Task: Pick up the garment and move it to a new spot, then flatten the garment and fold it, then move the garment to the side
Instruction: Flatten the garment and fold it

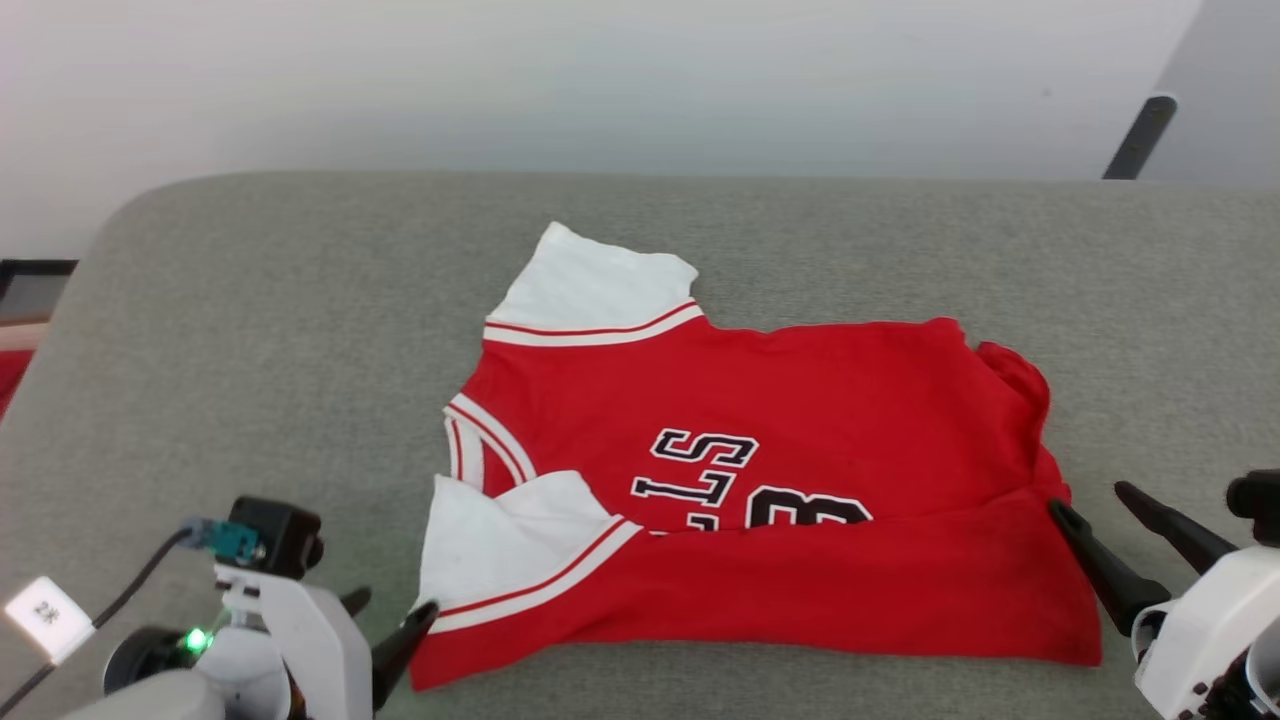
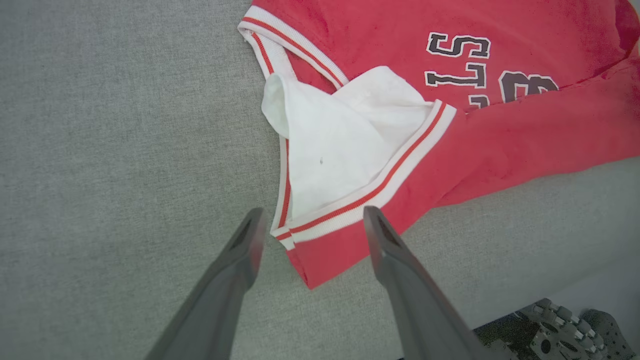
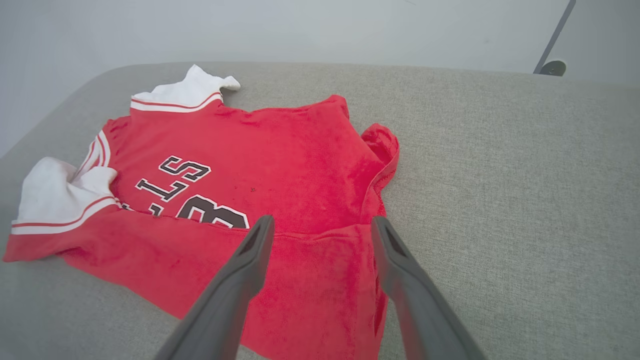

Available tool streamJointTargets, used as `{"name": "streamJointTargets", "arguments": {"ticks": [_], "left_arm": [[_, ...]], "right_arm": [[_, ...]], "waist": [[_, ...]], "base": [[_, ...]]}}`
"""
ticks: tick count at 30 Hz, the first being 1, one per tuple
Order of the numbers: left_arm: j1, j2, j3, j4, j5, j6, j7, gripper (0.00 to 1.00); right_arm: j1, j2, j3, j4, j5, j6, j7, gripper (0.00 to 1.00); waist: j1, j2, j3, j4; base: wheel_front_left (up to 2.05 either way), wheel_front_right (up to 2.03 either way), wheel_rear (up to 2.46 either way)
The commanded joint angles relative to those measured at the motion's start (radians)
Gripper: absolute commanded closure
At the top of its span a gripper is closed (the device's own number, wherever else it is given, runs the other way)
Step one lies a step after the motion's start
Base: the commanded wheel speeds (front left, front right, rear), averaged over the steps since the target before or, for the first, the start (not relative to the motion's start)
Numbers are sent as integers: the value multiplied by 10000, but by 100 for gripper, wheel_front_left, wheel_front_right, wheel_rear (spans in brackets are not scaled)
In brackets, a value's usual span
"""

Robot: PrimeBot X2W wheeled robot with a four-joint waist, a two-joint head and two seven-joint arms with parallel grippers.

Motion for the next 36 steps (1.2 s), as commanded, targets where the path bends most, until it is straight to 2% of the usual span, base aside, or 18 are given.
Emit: {"name": "streamJointTargets", "arguments": {"ticks": [1, 7, 14, 26, 27, 29, 36], "left_arm": [[231, 52, 0, -4, -210, 96, 77, 0], [537, 93, -11, 503, -637, 33, 210, 0], [733, -147, -18, 1312, -1046, -334, 306, 0], [631, -1159, -176, 2686, -1323, -914, 749, 0], [637, -1259, -194, 2735, -1372, -984, 786, 52], [673, -1428, -170, 2831, -1502, -1082, 855, 100], [488, -1530, -239, 2891, -1299, -1174, 937, 100]], "right_arm": [[215, 130, -190, -212, -76, -10, -69, 0], [616, 567, -601, -817, -322, -11, 126, 0], [990, 894, -995, -1224, -379, -11, 351, 0], [1344, 1295, -1297, -1519, -323, -11, 844, 0], [1351, 1330, -1308, -1510, -281, -9, 904, 0], [1383, 1343, -1317, -1476, -267, -9, 1104, 0], [1350, 1275, -1414, -1352, -359, -9, 2285, 0]], "waist": [[0, -1, 17, -216], [0, -1, 186, -707], [0, -1, 404, -1135], [0, -1, 707, -1405], [0, -1, 722, -1402], [0, -1, 736, -1382], [0, -1, 793, -1201]], "base": [[0, 0, 0], [0, 0, 0], [0, 0, 0], [0, 0, 0], [0, 0, 0], [0, 0, 0], [0, 0, 0]]}}
